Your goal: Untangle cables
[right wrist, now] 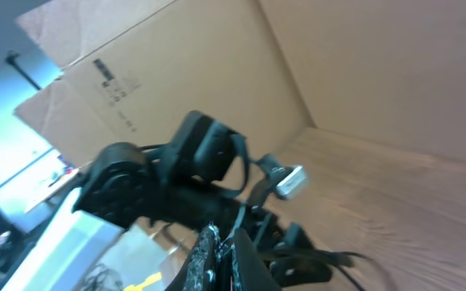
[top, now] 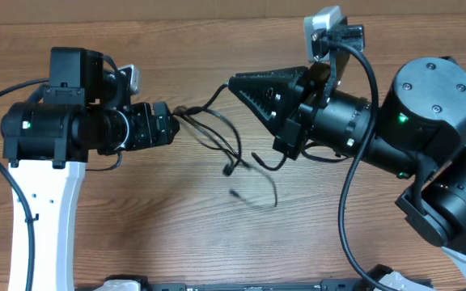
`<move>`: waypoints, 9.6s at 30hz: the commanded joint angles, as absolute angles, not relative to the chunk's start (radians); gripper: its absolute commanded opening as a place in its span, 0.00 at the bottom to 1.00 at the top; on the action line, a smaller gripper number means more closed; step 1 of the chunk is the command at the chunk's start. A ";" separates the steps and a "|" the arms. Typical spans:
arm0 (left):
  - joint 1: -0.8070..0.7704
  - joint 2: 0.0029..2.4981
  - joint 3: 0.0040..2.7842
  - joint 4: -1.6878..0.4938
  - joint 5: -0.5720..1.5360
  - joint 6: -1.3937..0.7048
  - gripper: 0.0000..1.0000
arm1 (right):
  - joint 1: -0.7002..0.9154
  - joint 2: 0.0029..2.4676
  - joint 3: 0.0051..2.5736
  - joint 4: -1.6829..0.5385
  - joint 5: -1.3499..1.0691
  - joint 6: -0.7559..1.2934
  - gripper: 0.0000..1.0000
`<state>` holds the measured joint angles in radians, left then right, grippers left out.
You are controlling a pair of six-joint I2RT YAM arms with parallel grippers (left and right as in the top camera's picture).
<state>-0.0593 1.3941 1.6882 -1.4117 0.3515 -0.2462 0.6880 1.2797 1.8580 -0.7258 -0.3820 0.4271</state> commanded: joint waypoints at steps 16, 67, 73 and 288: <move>-0.069 1.387 1.657 -1.285 0.356 -0.044 0.78 | 0.686 1.255 1.925 -0.708 -0.462 0.539 0.04; -0.068 1.385 1.657 -1.377 0.599 0.487 0.69 | 0.487 1.246 1.926 -0.620 -0.761 0.685 0.04; -0.068 1.385 1.657 -1.320 0.603 0.440 0.69 | 0.487 1.246 1.926 -0.604 -0.793 0.736 0.04; 0.274 1.196 1.888 -0.490 1.174 -1.034 0.04 | 0.559 1.489 1.573 -0.678 -0.760 -0.349 1.00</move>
